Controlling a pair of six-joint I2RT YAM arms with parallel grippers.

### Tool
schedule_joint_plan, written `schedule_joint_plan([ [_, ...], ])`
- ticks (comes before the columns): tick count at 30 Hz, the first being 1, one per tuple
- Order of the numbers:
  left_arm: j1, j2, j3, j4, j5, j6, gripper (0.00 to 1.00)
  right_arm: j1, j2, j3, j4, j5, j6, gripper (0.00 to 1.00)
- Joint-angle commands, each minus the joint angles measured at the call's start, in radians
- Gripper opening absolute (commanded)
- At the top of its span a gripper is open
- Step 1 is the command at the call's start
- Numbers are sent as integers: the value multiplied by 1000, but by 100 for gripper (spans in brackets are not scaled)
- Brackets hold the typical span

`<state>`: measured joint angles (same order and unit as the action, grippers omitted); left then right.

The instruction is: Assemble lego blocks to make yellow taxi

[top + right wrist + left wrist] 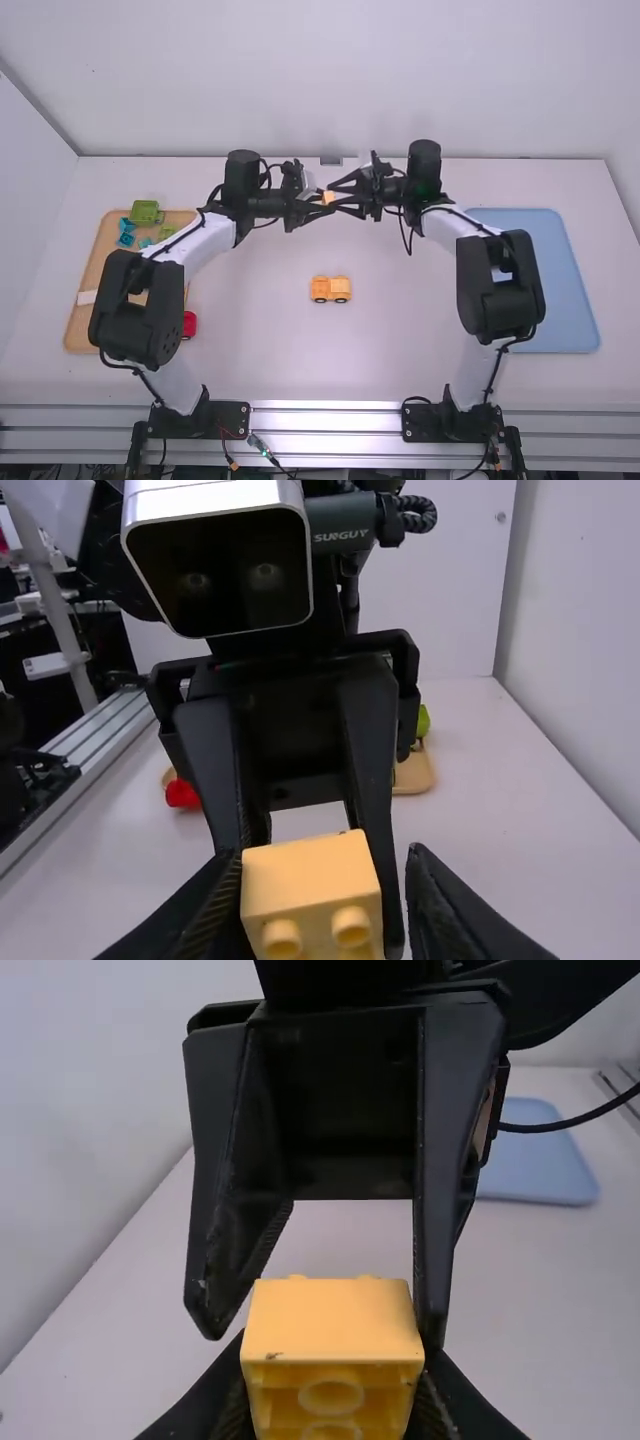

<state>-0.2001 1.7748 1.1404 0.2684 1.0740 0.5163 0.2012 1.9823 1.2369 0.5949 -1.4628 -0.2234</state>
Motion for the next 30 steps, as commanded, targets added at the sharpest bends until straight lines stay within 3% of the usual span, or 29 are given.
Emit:
schedule_joint_plan([
  [1, -3, 7, -6, 2, 36, 4, 2, 23, 25, 26, 3, -55, -14, 40],
  [15, 3, 7, -6, 24, 51, 4, 5, 28, 25, 26, 3, -55, -29, 29],
  [17, 3, 7, -6, 35, 70, 4, 14, 28, 25, 26, 3, -47, -28, 27],
  [19, 3, 7, -6, 40, 69, 5, 38, 28, 25, 26, 3, -32, -28, 26],
  [21, 3, 7, -6, 38, 66, 5, 72, 28, 25, 26, 3, 0, -28, 26],
  [22, 3, 7, -6, 35, 66, 5, 99, 28, 25, 26, 3, 22, -24, 25],
  [30, 3, 7, -6, -121, -87, 10, 99, 14, 25, 26, -9, 268, 43, 24],
])
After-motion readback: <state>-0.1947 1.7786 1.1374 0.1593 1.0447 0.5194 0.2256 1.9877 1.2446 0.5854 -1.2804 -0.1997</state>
